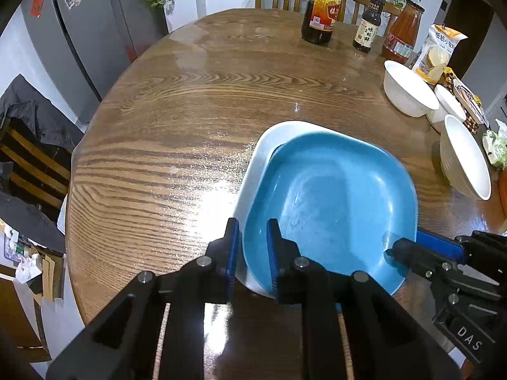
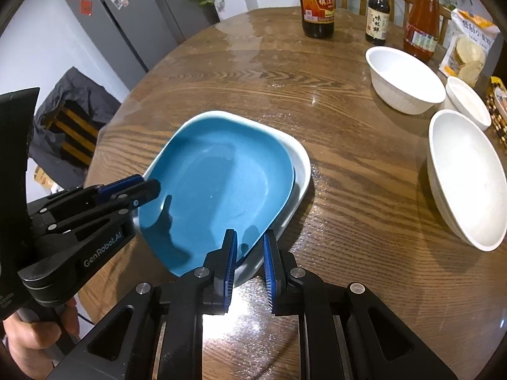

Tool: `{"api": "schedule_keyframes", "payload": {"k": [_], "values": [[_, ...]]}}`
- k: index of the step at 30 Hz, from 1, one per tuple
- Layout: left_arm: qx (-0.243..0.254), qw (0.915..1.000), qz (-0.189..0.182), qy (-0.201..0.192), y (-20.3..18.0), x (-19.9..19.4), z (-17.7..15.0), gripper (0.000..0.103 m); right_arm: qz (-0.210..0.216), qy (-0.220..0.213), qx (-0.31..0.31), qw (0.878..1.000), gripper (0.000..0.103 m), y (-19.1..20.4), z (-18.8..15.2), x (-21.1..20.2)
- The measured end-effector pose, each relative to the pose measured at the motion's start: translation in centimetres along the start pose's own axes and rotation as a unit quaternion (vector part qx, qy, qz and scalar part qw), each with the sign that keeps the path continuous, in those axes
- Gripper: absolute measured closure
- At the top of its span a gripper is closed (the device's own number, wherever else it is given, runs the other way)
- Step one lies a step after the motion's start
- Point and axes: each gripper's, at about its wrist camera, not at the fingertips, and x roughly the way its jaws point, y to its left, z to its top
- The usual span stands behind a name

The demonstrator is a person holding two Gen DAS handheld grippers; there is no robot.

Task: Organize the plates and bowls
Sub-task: 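Lower the teal dish onto the stacked square plates with the left gripper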

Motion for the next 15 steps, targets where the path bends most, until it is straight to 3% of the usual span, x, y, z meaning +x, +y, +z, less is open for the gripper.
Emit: {"api": "schedule_keyframes", "payload": {"k": [4, 6, 8, 13, 15], "values": [[-0.002, 1.0000, 0.000, -0.003, 0.1, -0.2, 0.0, 0.084, -0.009, -0.006, -0.001, 1.000, 0.088, -0.1, 0.0, -0.3], [-0.003, 1.0000, 0.006, -0.006, 0.2, -0.4, 0.0, 0.071, -0.014, -0.010, -0.001, 1.000, 0.087, -0.1, 0.0, -0.5], [-0.007, 0.9999, 0.008, -0.011, 0.4, -0.6, 0.0, 0.064, -0.019, -0.016, 0.000, 1.000, 0.085, -0.2, 0.0, -0.7], [-0.011, 0.9997, 0.016, -0.016, 0.7, -1.0, 0.0, 0.058, -0.013, -0.030, 0.005, 0.999, 0.083, -0.7, 0.1, -1.3], [-0.013, 0.9995, 0.020, -0.019, 0.8, -1.1, 0.0, 0.041, -0.011, -0.036, 0.006, 0.999, 0.079, -0.6, 0.1, -1.6]]}}
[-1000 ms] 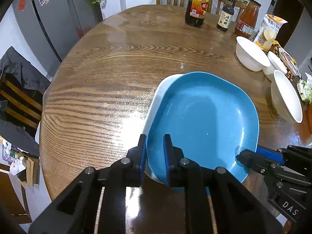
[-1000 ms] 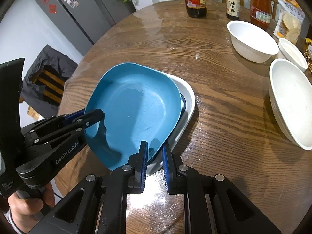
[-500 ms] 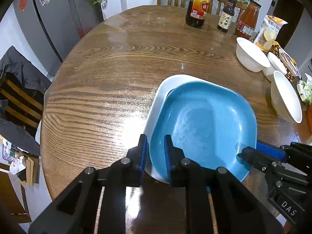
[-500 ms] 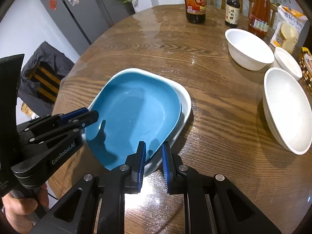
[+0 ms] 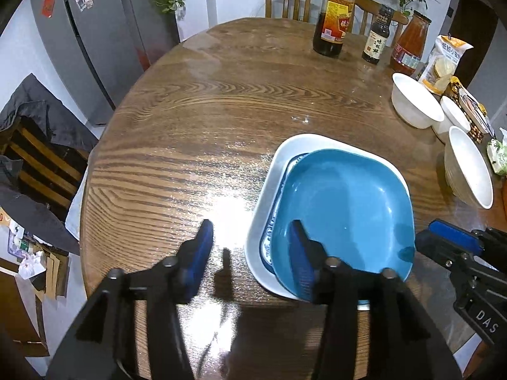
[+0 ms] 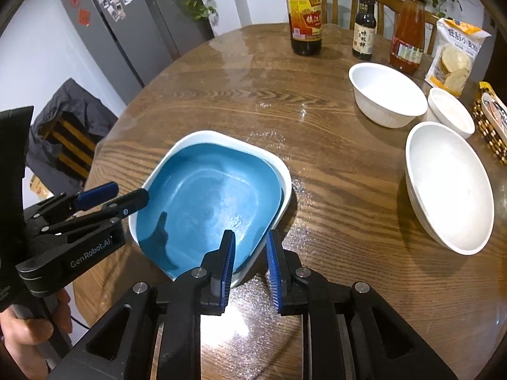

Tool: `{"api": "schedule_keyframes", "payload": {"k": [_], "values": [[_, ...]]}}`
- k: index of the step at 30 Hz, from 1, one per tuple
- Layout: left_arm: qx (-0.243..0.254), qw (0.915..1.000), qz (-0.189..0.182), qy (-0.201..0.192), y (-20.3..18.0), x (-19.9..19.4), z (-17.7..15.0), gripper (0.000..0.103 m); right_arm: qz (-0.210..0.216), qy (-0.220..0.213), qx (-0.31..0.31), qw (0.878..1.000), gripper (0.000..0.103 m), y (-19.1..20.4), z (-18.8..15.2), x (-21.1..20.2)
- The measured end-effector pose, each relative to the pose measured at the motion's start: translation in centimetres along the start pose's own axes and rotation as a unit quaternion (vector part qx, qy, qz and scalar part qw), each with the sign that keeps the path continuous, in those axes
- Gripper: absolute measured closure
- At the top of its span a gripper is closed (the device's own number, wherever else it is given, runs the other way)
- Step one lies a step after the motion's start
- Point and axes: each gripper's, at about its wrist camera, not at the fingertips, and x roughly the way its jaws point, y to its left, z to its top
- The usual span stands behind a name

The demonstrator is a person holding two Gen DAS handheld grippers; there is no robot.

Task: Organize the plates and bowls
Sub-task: 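Lower the teal dish onto the stacked square plates with the left gripper, then open the left gripper and withdraw from the stack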

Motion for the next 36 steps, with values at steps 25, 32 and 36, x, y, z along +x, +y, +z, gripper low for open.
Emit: {"api": "schedule_keyframes", "payload": {"k": [25, 32, 36], "values": [[-0.020, 0.9990, 0.032, -0.023, -0.1, -1.2, 0.4, 0.001, 0.011, -0.057, -0.004, 0.998, 0.039, -0.6, -0.1, -2.1], [-0.023, 0.9990, 0.024, -0.029, -0.4, -1.6, 0.3, 0.001, 0.013, -0.066, -0.003, 0.998, 0.039, -1.0, -0.3, -2.9], [-0.017, 0.9993, 0.018, -0.029, -0.9, -1.8, 0.2, 0.001, 0.011, -0.066, 0.001, 0.998, 0.039, -1.4, -0.4, -3.1]]}}
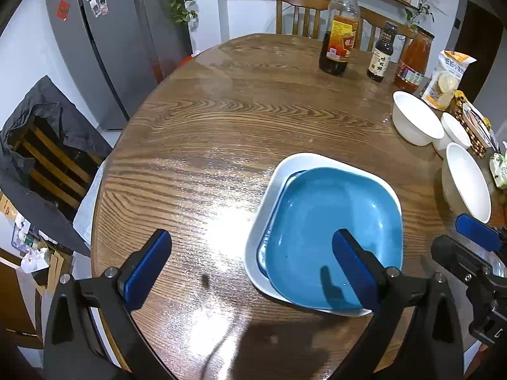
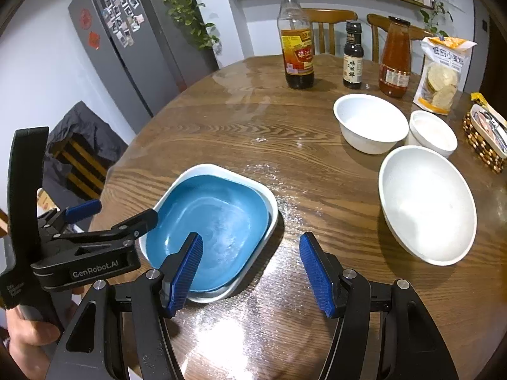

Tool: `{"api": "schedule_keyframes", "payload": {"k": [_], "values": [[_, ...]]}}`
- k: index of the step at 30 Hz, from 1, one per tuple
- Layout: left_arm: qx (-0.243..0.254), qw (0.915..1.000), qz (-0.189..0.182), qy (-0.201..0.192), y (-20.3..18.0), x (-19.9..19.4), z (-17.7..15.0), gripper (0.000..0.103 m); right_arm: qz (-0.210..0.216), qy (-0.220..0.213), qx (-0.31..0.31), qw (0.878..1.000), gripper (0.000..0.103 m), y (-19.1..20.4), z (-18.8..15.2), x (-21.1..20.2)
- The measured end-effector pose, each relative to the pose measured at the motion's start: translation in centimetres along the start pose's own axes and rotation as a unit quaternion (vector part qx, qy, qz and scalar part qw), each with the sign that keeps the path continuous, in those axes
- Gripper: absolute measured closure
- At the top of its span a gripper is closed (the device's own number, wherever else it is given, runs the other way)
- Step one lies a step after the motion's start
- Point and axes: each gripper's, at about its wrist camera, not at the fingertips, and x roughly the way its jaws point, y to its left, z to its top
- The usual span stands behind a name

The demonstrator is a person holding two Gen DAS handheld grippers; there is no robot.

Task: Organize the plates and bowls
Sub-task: 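Open the left gripper and withdraw from the stack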

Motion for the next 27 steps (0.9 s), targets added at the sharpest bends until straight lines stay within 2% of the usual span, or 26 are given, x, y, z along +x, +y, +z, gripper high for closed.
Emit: {"api": "schedule_keyframes", "payload": {"k": [17, 27], "values": [[0.017, 0.9998, -0.009, -0.010, -2.9, -0.8, -0.1, 0.001, -0.005, -0.012, 0.014, 1.000, 0.039, -3.0, -0.3, -1.6], [0.036, 0.9992, -0.016, -0.006, -6.8, -1.2, 0.2, 0.001, -0.009, -0.019, 0.030, 0.999, 0.039, -6.5, -0.3, -3.4]]}}
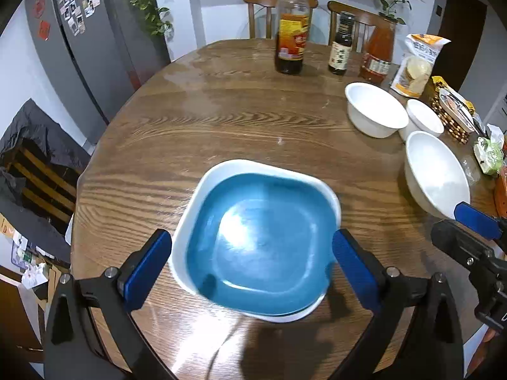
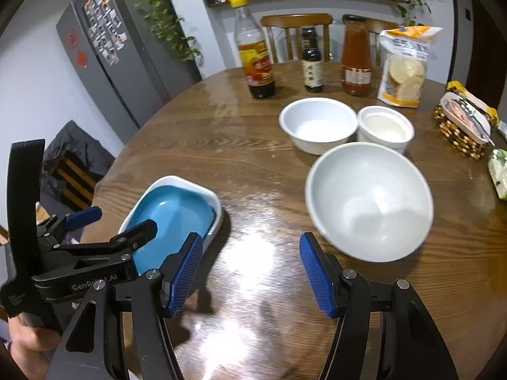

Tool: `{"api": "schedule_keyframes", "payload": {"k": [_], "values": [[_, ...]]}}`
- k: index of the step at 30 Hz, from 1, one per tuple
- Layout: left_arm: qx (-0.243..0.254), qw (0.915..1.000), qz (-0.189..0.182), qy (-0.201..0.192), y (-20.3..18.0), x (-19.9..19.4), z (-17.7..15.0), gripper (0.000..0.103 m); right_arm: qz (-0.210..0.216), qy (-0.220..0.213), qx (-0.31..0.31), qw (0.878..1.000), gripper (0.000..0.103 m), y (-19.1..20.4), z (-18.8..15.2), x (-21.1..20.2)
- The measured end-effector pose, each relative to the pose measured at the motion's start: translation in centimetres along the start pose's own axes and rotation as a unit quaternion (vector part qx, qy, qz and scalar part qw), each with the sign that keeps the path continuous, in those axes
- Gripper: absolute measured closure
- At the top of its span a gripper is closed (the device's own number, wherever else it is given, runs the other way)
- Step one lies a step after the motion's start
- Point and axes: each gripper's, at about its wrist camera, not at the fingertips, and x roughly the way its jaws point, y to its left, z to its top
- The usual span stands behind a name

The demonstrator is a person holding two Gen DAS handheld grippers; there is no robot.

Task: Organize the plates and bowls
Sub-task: 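Open the left gripper and withdraw from the stack, then move the left gripper to the large white bowl rim and grasp it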

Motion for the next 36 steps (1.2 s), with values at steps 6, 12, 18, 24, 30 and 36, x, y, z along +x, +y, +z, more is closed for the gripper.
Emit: {"api": "schedule_keyframes", "payload": {"k": [6, 12, 18, 24, 30, 36], "values": [[0.006, 0.9999, -0.013, 0.003, -3.3, 0.1, 0.5, 0.001, -0.011, 0.000, 0.007, 1.000, 0.039, -2.6, 0.2, -1.1], [0.017, 0.9996, -0.023, 0.008, -6.4, 0.3, 1.0, 0.001, -0.020, -0.001, 0.024, 0.999, 0.039, -5.9, 0.5, -2.0], [0.025, 0.9989, -0.036, 0.014, -9.1, 1.0, 1.7, 0.001, -0.033, -0.001, 0.044, 0.999, 0.039, -9.0, 0.4, -2.8], [0.032, 0.9981, -0.050, 0.017, -11.9, 1.6, 2.3, 0.001, -0.050, 0.000, 0.057, 0.997, 0.039, -12.0, 0.2, -3.5], [0.030, 0.9983, -0.046, 0.018, -13.9, 2.6, 3.2, 0.001, -0.055, 0.007, 0.061, 0.997, 0.039, -14.2, 0.7, -2.9], [0.041, 0.9984, -0.030, 0.025, -15.5, 3.7, 3.7, 0.002, -0.049, 0.018, 0.052, 0.997, 0.039, -15.5, 1.8, -1.1]]}}
